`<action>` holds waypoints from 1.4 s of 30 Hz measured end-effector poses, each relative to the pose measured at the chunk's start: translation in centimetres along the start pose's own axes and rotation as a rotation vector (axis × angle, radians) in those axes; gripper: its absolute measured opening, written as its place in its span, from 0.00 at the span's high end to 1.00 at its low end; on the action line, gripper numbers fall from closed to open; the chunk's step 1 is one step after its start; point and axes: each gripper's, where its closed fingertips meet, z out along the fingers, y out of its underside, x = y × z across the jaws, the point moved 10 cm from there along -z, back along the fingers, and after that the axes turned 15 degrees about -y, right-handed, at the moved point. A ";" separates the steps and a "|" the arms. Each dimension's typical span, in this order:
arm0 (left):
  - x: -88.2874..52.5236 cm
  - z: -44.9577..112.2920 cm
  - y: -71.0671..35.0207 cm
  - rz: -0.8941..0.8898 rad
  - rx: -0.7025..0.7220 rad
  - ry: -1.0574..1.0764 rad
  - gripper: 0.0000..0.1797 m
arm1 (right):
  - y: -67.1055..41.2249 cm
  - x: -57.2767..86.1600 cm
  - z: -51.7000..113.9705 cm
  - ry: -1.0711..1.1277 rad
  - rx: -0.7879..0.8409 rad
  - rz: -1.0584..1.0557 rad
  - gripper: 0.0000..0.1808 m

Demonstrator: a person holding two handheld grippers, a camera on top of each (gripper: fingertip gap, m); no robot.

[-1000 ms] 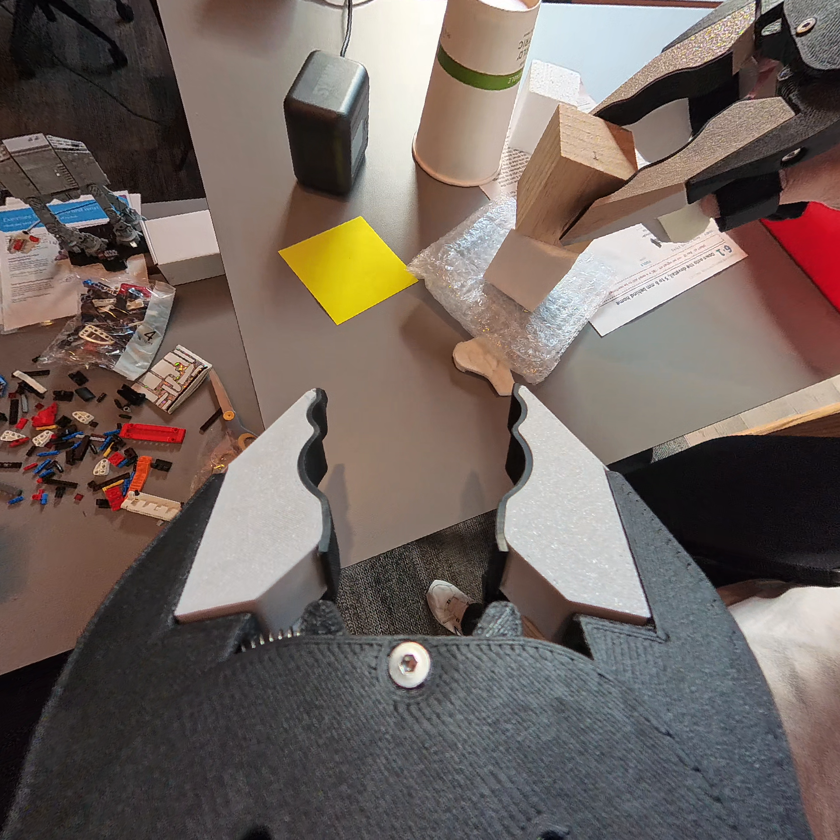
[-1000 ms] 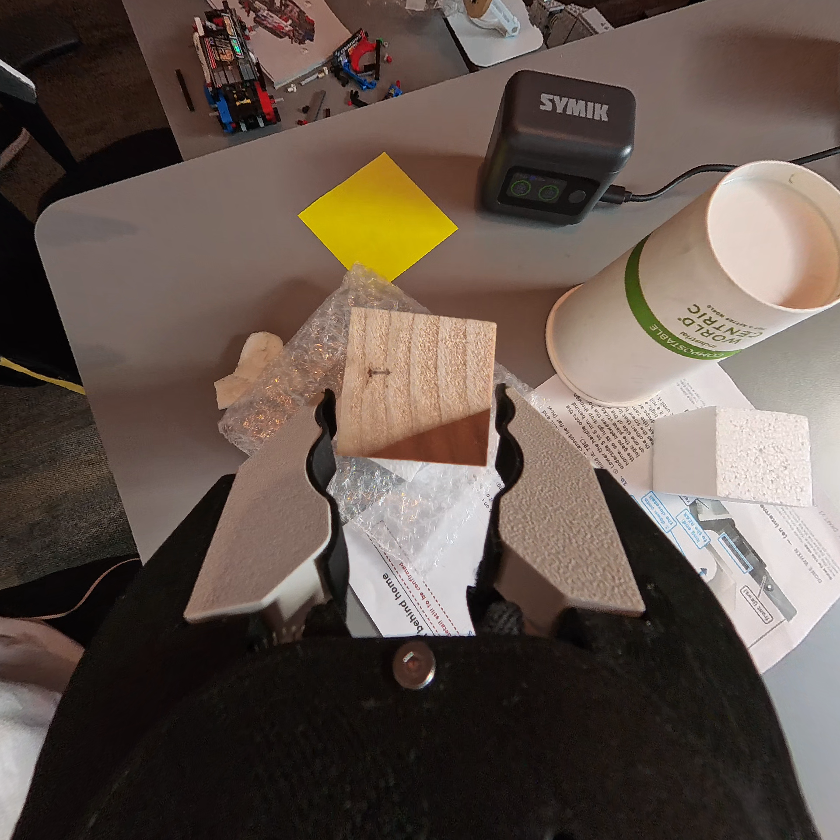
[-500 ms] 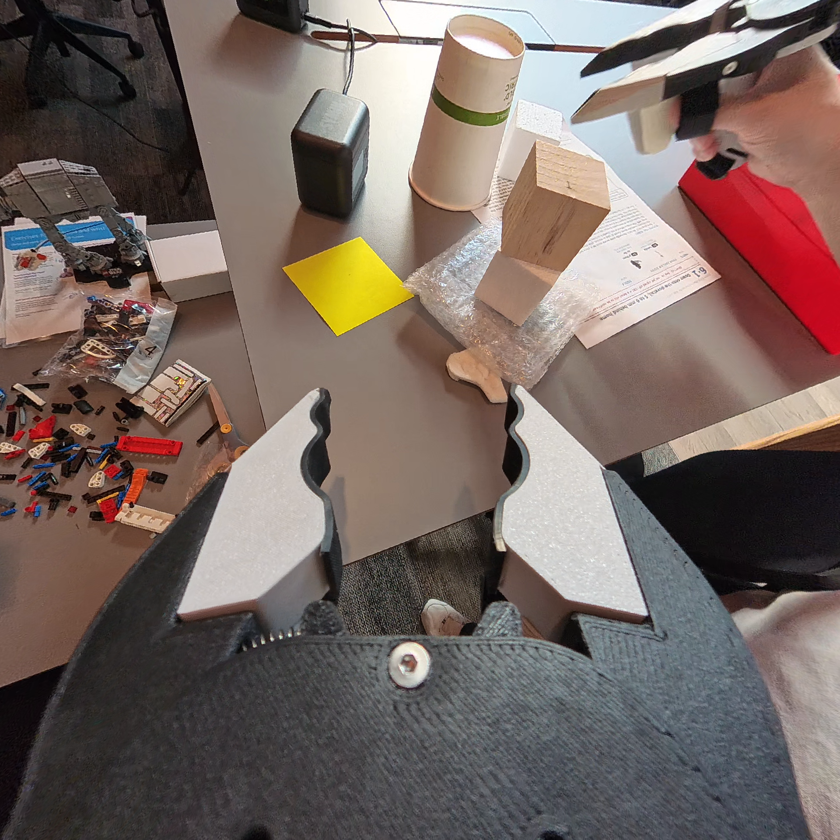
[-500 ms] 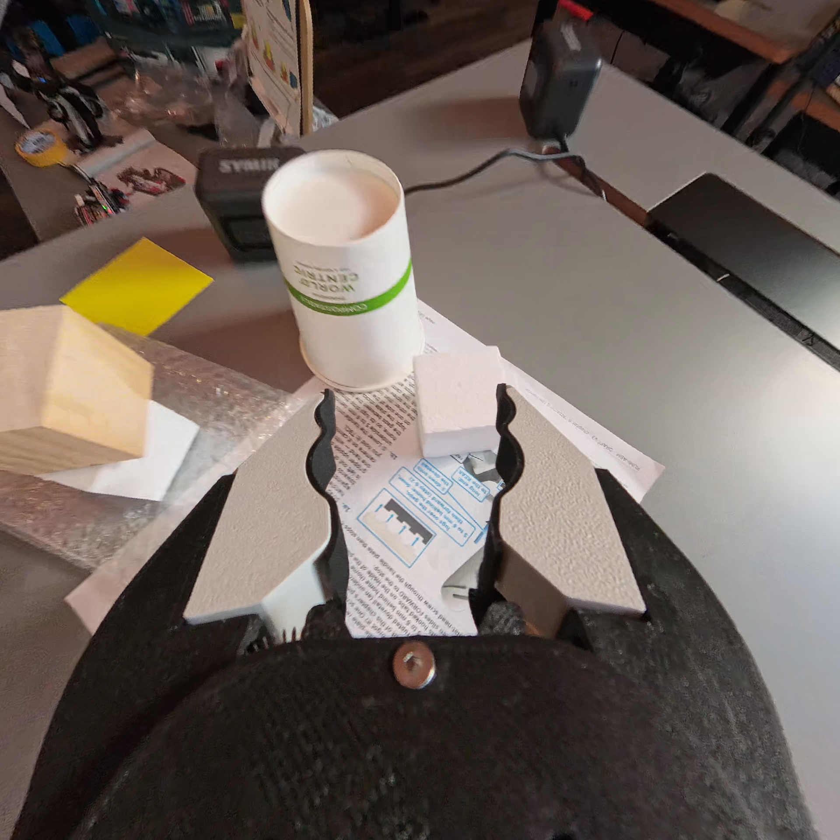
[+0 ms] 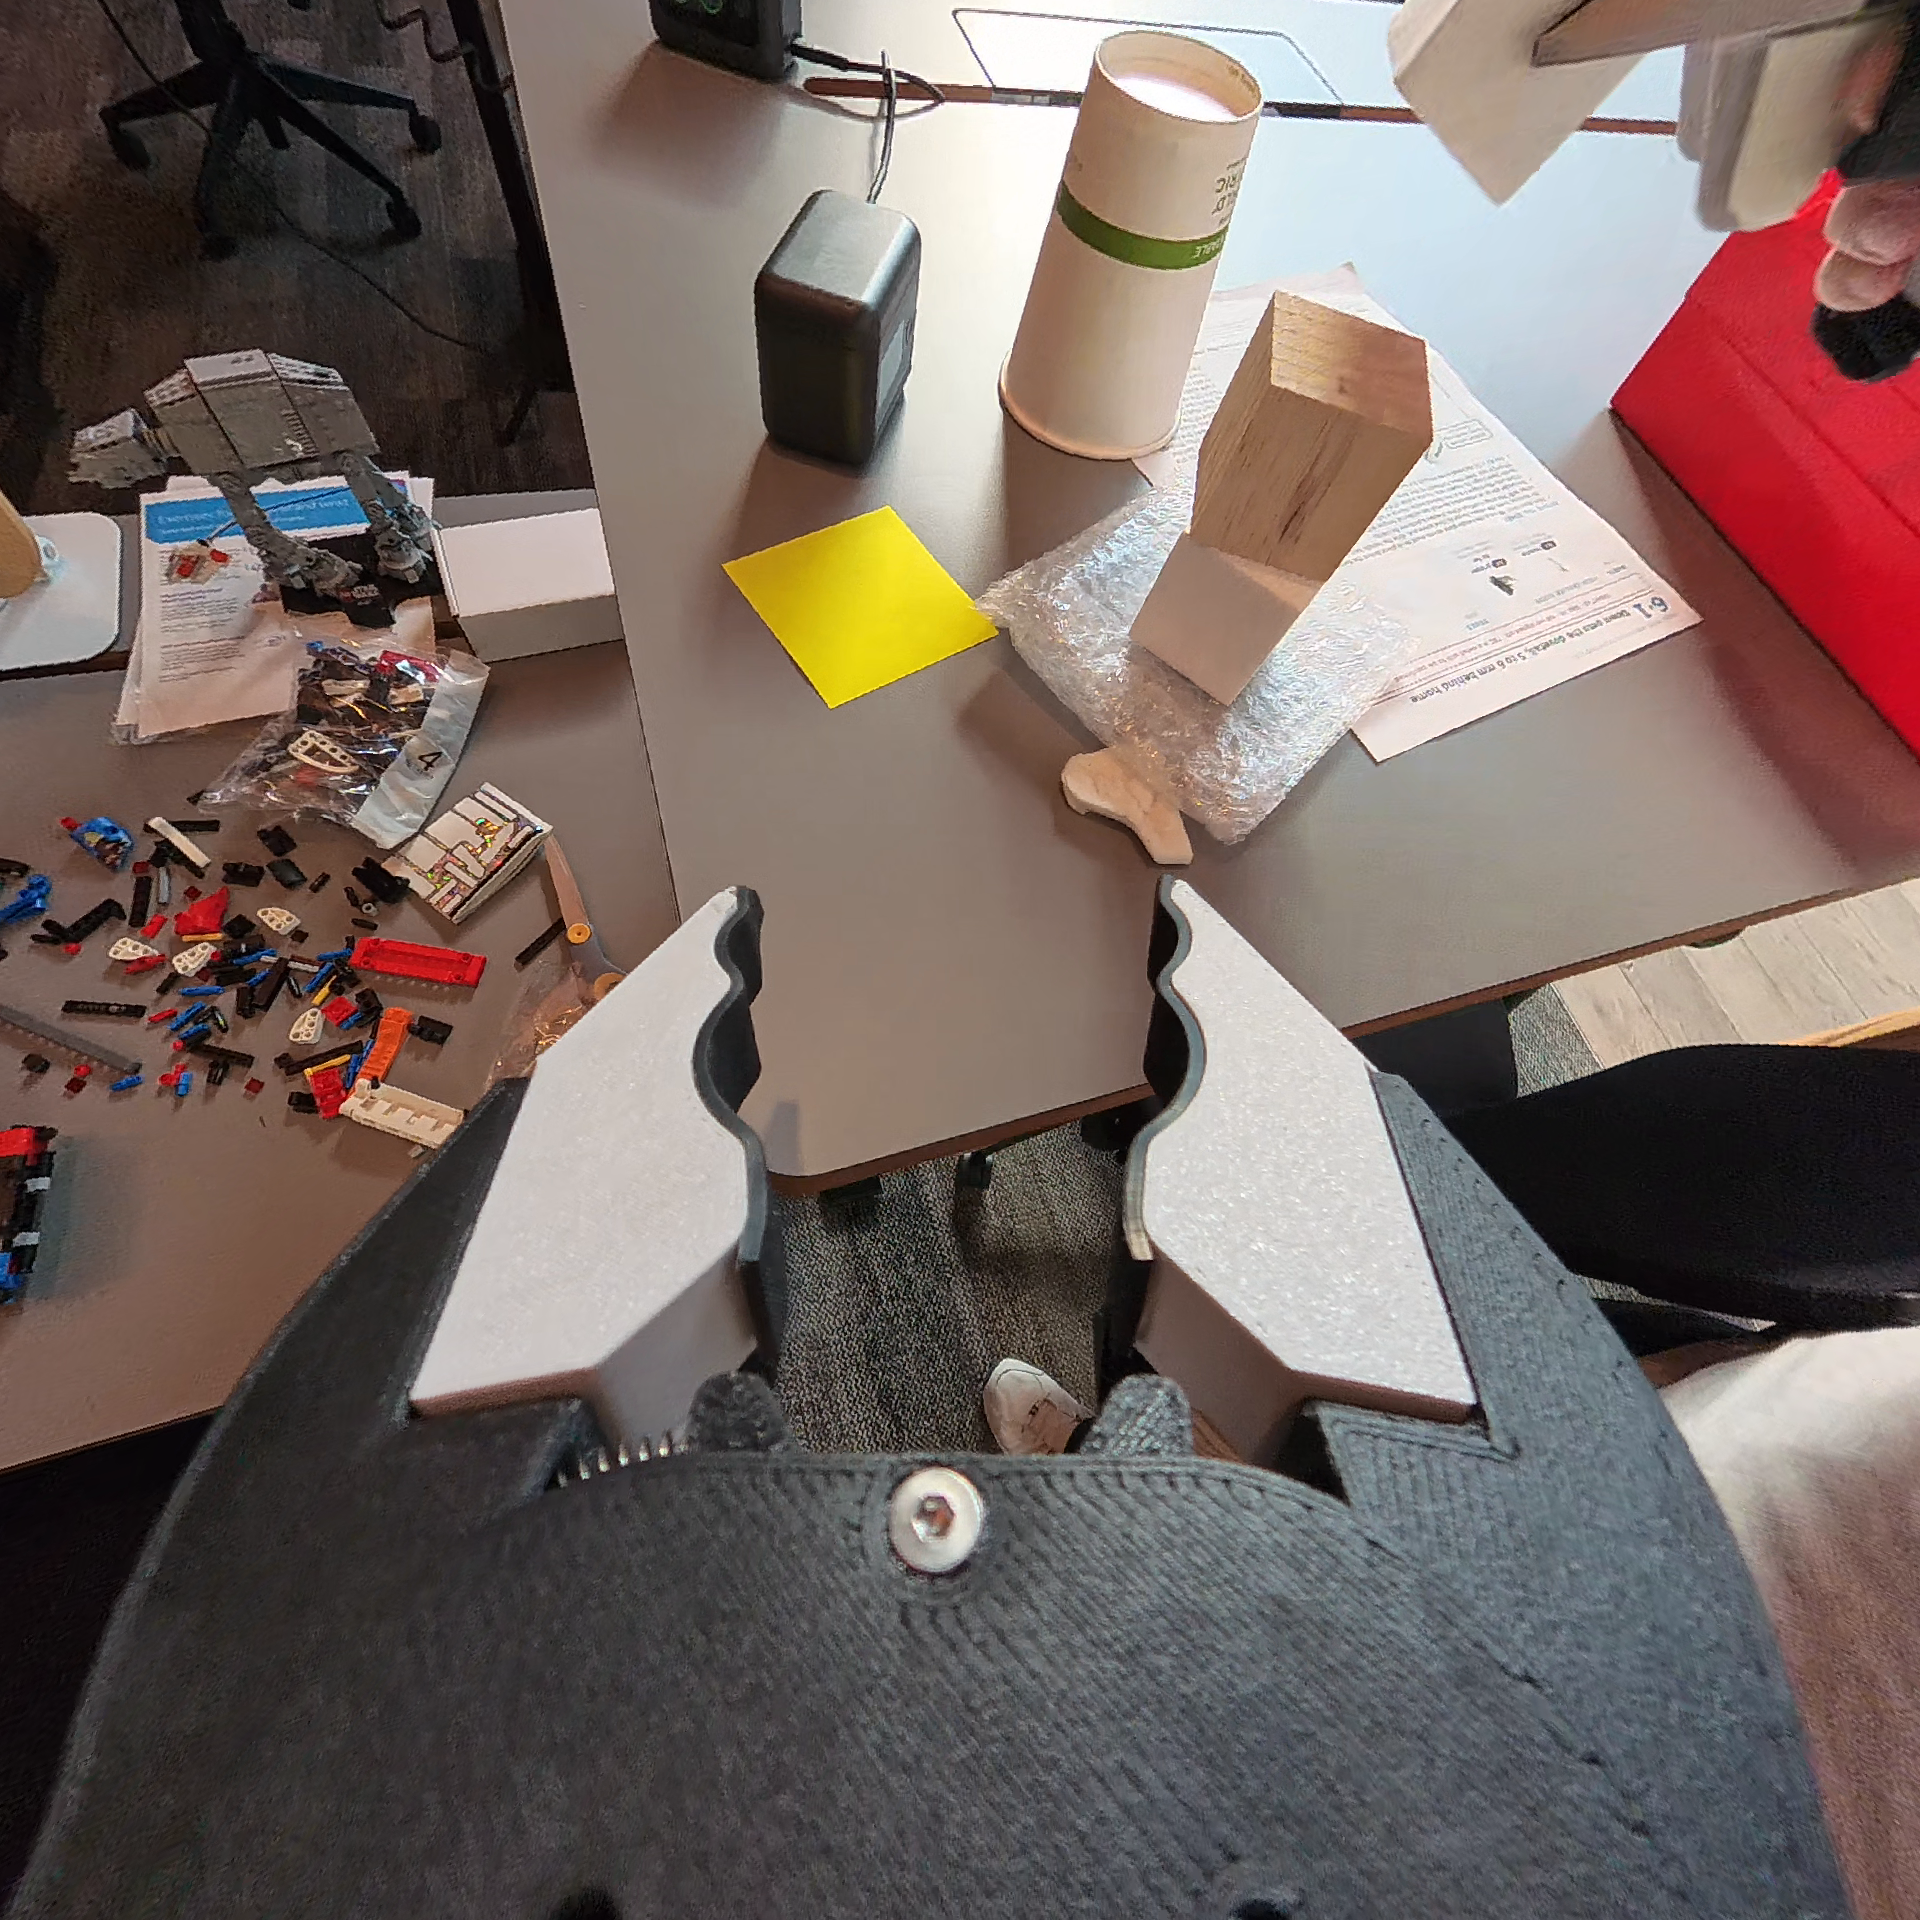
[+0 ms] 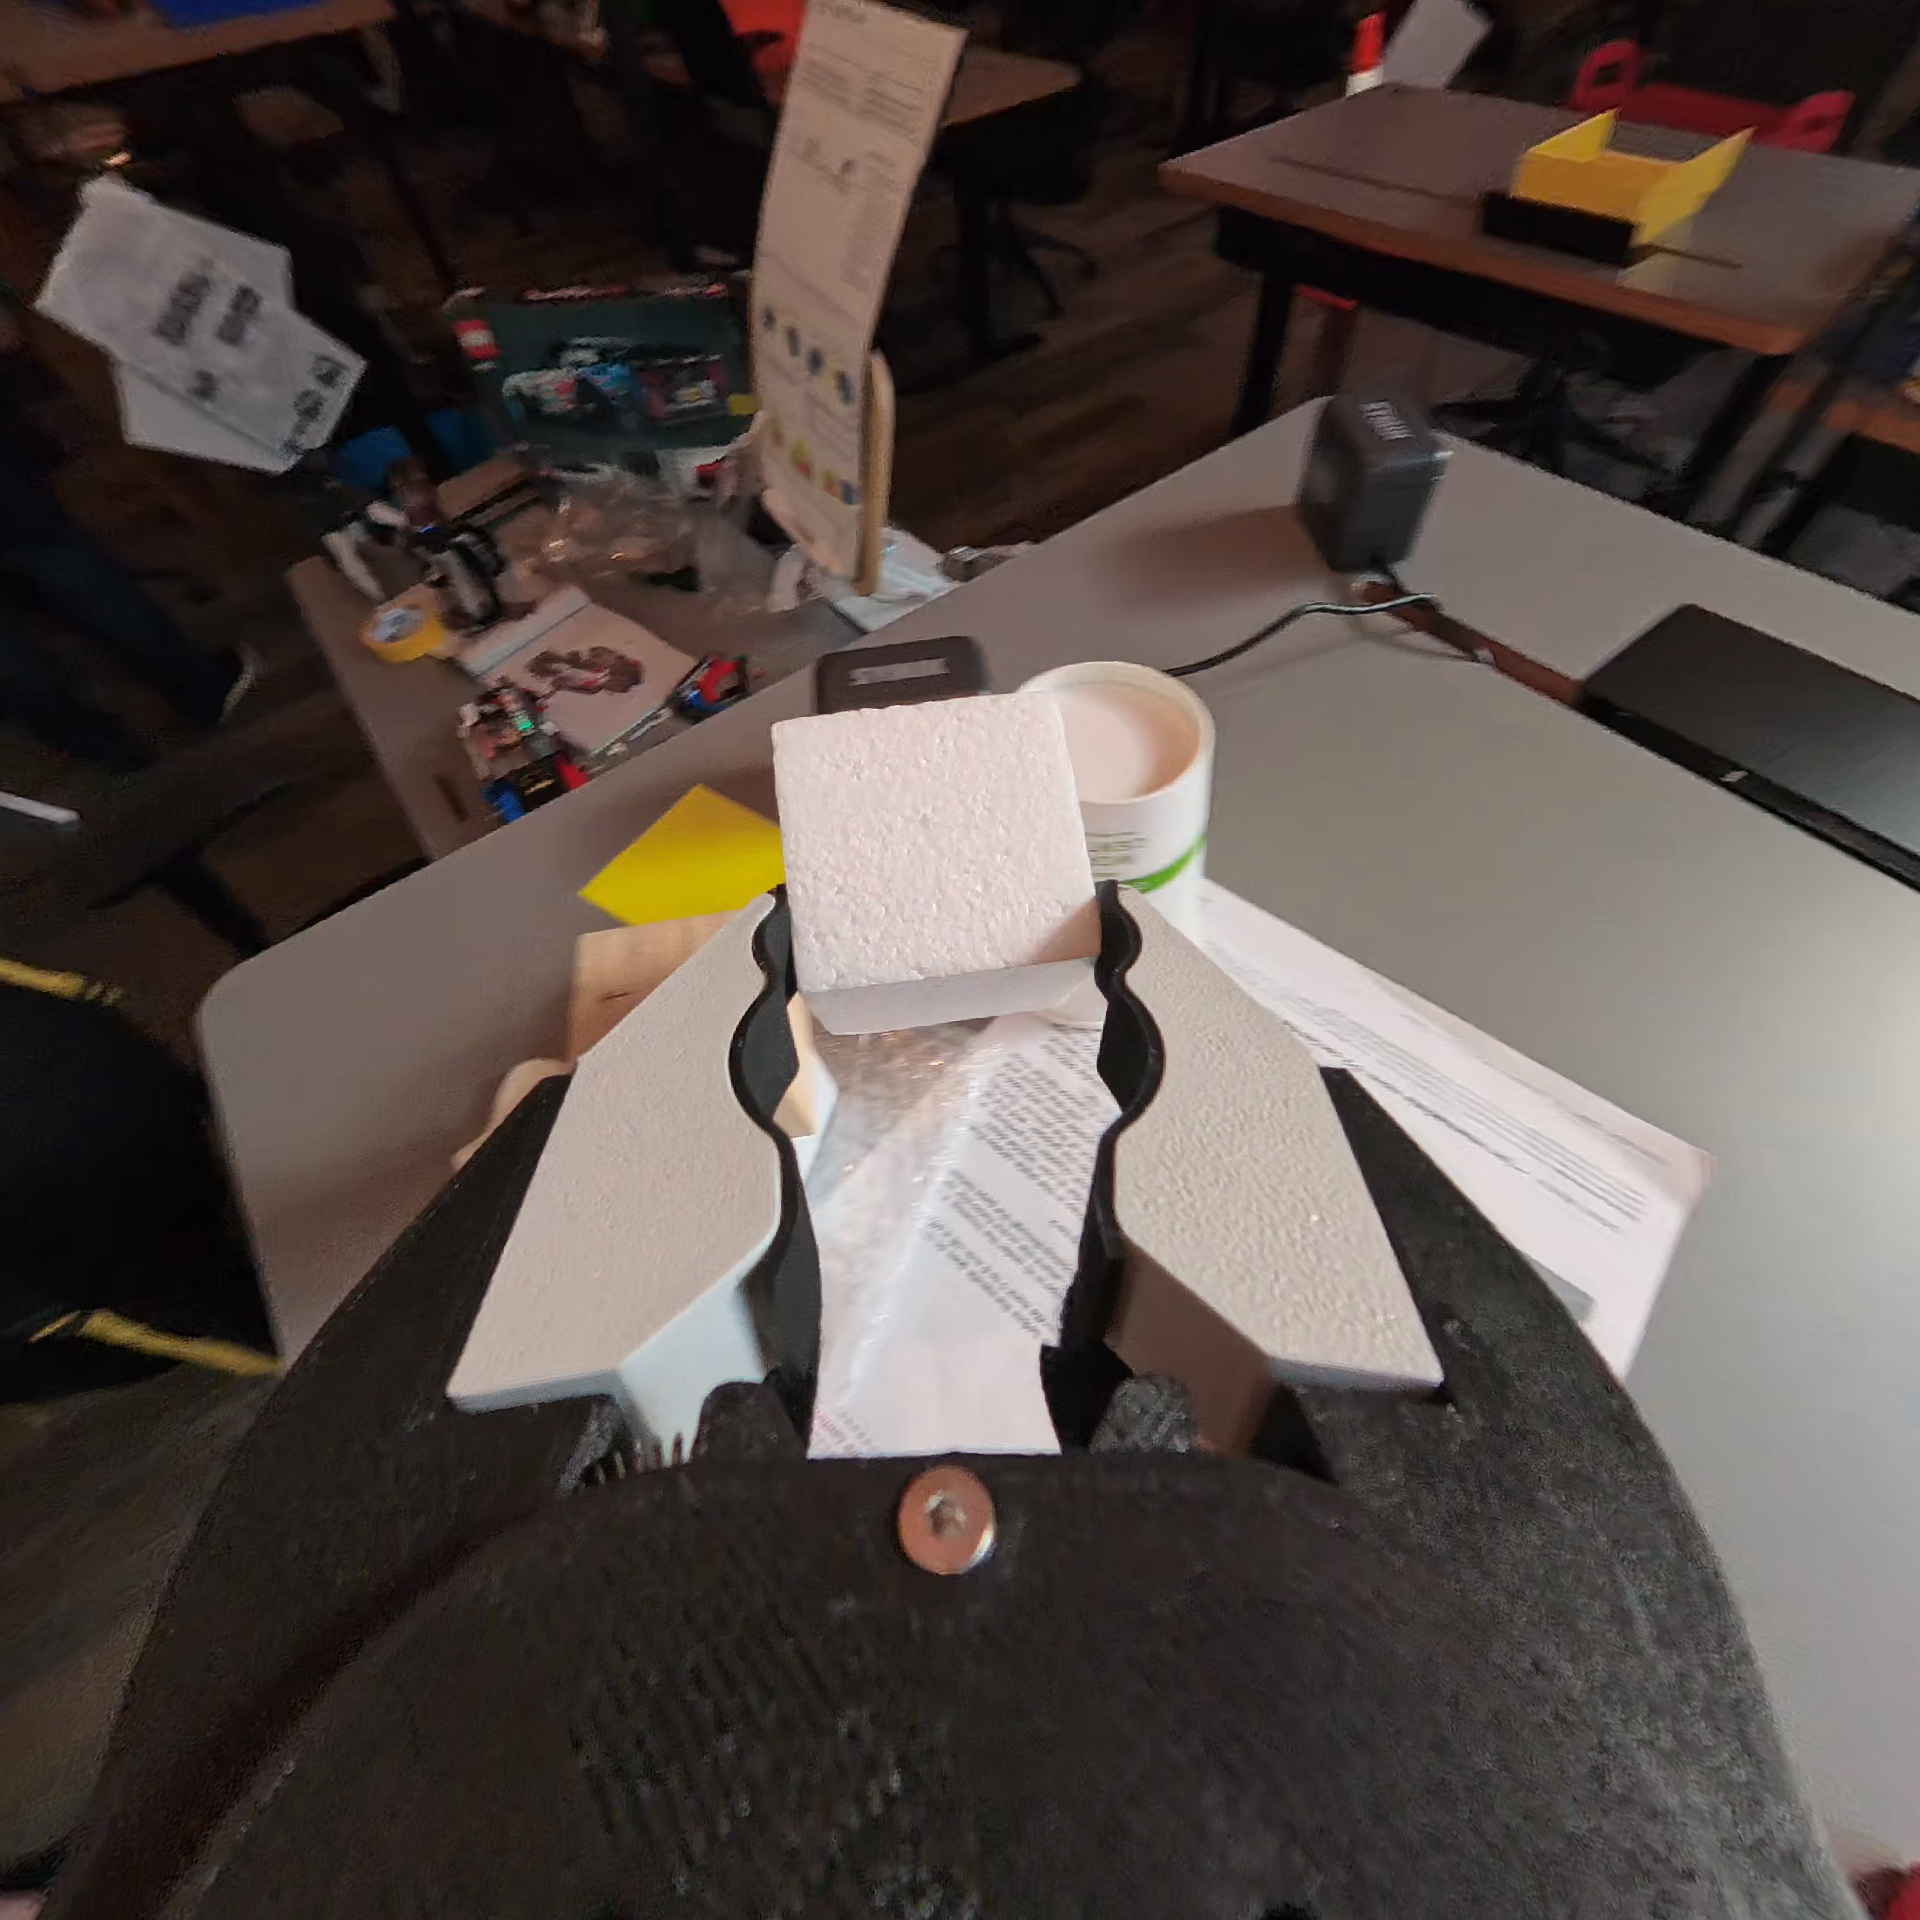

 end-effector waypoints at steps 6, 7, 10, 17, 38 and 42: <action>0.0 0.4 -0.4 0.014 0.007 0.001 0.59 | -1.3 -5.0 3.2 -0.143 -0.237 -0.120 0.69; 0.2 0.5 -0.5 0.014 0.011 0.009 0.59 | -1.2 -5.0 3.6 -0.146 -0.258 -0.124 0.69; 0.5 0.7 -0.6 0.033 0.000 0.014 0.58 | -0.4 -4.6 4.6 -0.145 -0.340 -0.112 0.68; 0.4 0.5 -0.9 0.042 0.005 0.006 0.58 | -3.2 -5.5 -3.9 -0.023 -0.190 -0.091 0.55; 4.2 0.0 -4.5 0.165 0.039 0.038 0.59 | 14.5 16.2 -20.4 0.342 -0.417 0.383 0.68; 3.7 -0.6 -4.0 0.151 0.041 0.015 0.60 | 11.1 13.0 -22.6 0.512 -0.453 0.255 0.68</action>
